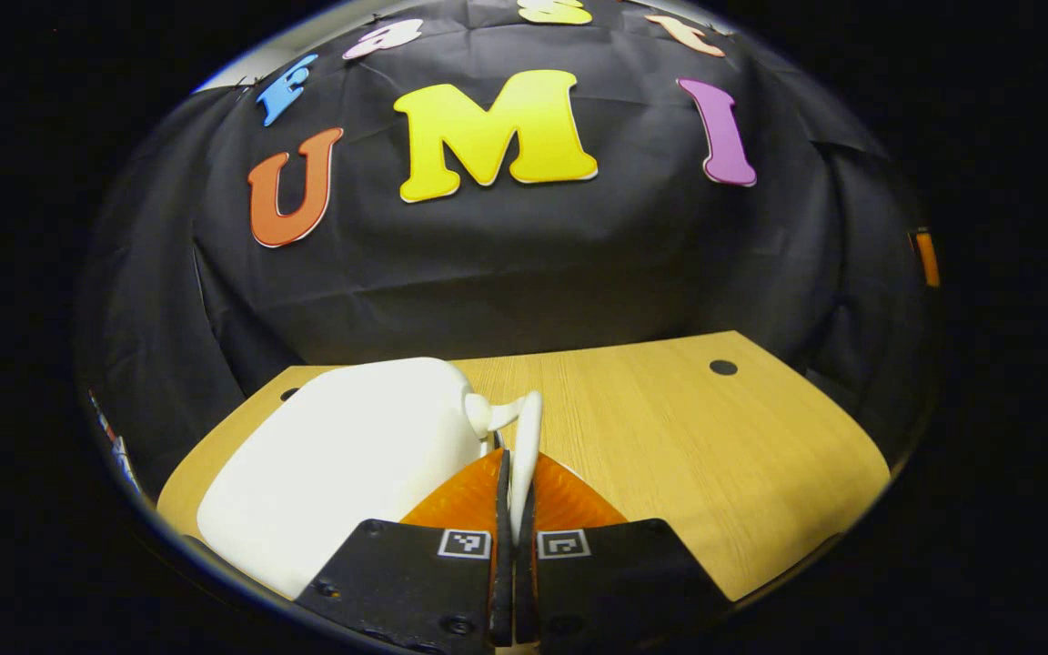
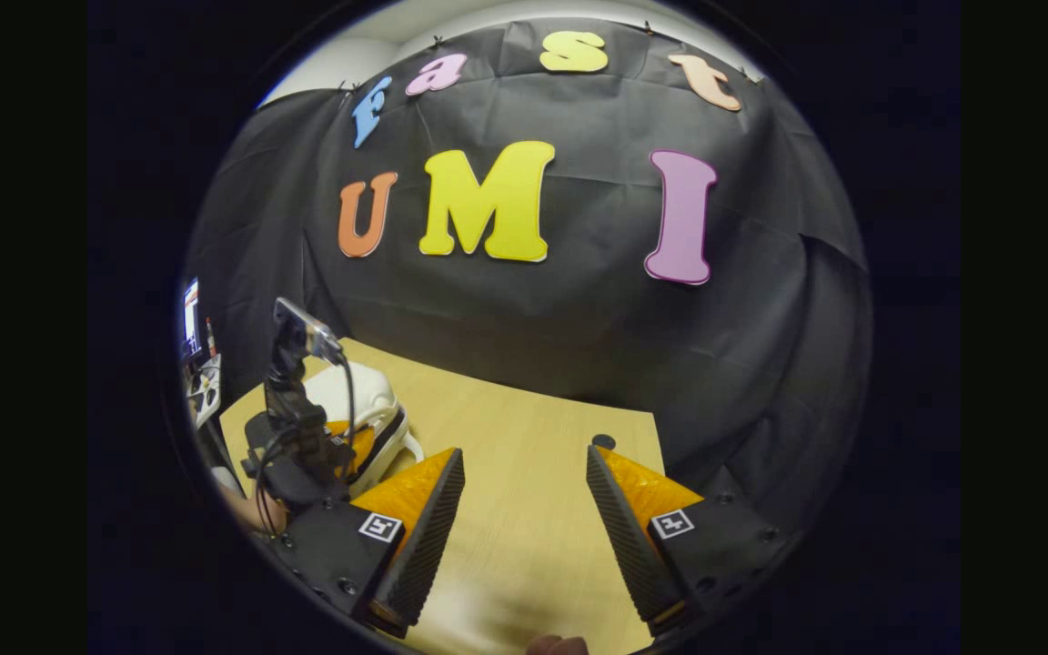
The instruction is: First open the suitcase, pack the skin care products into it, and then close the suitcase.
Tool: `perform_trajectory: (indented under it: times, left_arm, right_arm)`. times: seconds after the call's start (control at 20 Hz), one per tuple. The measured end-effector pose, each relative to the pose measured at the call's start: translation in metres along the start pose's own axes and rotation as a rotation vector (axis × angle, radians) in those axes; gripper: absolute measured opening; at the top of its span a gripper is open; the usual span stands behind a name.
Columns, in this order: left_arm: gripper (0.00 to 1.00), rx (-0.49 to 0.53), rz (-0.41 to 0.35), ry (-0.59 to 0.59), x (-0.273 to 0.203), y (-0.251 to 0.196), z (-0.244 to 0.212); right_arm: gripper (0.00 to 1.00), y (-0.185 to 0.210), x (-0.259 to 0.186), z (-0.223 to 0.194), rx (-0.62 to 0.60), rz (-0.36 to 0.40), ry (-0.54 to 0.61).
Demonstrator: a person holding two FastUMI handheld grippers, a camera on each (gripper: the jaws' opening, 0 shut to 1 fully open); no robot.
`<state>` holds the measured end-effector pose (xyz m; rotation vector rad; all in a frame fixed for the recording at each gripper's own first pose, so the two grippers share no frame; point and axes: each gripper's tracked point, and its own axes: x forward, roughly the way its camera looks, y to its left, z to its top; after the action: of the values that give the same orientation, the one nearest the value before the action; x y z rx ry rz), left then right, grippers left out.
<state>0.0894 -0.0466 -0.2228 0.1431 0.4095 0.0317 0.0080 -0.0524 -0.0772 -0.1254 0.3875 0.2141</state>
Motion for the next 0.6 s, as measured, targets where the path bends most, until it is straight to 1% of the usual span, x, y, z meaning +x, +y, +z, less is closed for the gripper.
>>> perform_trajectory:
  times: [0.1,0.2,0.25,0.3,0.35,0.45,0.55,0.6]
  left_arm:
    - [0.06,0.035,0.032,-0.003,0.005,-0.003,-0.004]
    - [0.08,0.034,0.053,-0.001,0.006,-0.005,-0.009]
    - [0.10,0.028,0.053,0.009,0.010,-0.007,-0.013]
    - [0.14,0.025,0.045,0.024,0.011,-0.012,-0.020]
    - [0.16,0.041,0.044,0.021,0.011,-0.016,-0.021]
    - [0.24,0.062,0.026,-0.002,0.013,-0.029,-0.021]
    - [0.41,0.081,0.015,-0.024,0.009,-0.042,-0.022]
    - [0.57,0.081,0.007,-0.033,0.007,-0.047,-0.022]
  right_arm:
    - [0.80,-0.001,0.000,-0.002,-0.016,0.003,0.007]
    - [0.80,0.000,-0.004,-0.004,-0.031,0.005,0.013]
    - [0.80,0.001,-0.006,-0.004,-0.038,0.008,0.012]
    - [0.79,0.001,-0.008,-0.005,-0.048,0.010,0.012]
    - [0.79,0.002,-0.008,-0.006,-0.059,0.013,0.015]
    - [0.81,0.001,-0.012,-0.011,-0.075,0.017,0.023]
    - [0.79,0.002,-0.016,-0.011,-0.084,0.019,0.021]
    - [0.81,0.003,-0.018,-0.009,-0.087,0.022,0.016]
